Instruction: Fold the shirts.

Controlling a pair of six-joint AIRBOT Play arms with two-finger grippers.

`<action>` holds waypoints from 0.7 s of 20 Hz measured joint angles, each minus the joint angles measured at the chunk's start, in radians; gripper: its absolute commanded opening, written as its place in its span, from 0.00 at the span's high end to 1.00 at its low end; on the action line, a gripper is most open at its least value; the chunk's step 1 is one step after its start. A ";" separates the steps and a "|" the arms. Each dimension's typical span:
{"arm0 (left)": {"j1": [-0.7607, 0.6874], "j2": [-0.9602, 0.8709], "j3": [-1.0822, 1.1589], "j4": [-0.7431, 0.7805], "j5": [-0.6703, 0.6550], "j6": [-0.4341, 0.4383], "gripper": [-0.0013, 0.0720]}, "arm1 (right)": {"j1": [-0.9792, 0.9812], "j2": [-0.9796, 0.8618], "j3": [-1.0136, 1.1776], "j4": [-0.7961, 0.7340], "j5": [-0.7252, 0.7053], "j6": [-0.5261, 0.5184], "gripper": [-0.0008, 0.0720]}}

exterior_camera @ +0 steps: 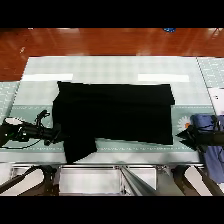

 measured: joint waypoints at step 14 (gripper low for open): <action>0.000 0.002 0.011 -0.014 -0.004 0.000 0.95 | 0.206 -0.187 -0.021 0.202 -0.111 -0.114 0.95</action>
